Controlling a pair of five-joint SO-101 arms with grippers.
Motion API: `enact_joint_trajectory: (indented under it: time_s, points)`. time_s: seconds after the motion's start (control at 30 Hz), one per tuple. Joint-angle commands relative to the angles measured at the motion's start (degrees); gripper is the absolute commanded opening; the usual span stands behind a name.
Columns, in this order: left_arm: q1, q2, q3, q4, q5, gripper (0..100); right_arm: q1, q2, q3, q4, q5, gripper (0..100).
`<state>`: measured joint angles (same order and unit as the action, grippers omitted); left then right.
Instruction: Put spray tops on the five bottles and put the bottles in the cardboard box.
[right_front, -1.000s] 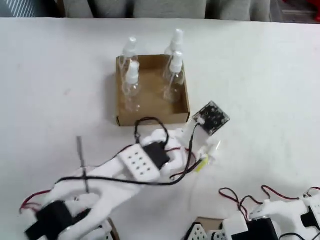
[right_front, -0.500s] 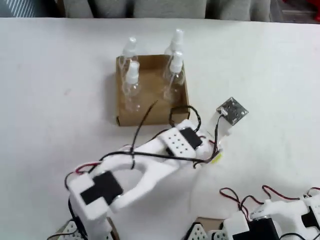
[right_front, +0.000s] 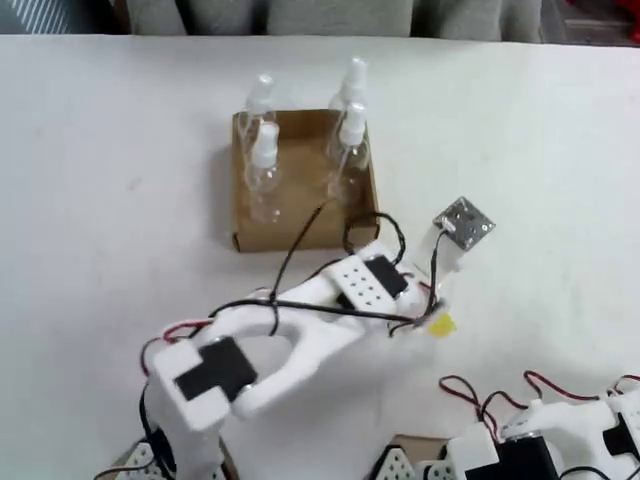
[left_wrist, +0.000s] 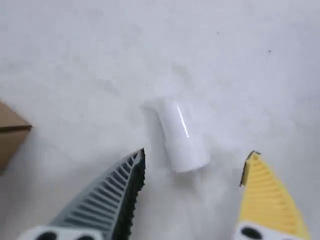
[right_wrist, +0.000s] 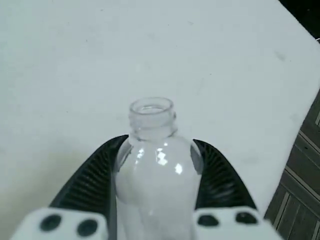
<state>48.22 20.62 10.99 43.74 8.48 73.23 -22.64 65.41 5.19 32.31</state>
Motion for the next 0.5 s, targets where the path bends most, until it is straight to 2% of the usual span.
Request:
enact_joint_trajectory:
  time_s: [0.0,0.33,0.4,0.47]
  points:
    - [-0.13,2.42,-6.86,-0.26,0.79,32,-0.13,-0.13,0.44,-0.75,0.26,1.7]
    - [-0.04,12.97,-21.01,10.20,0.88,31,-0.13,-0.13,0.79,-0.84,0.26,1.7]
    - [-0.13,14.02,-22.68,12.04,1.67,28,-0.13,-0.13,0.79,-0.84,0.26,1.7]
    - [-0.04,15.08,-24.26,12.92,2.11,19,-0.22,-0.13,0.79,-0.84,0.26,1.7]
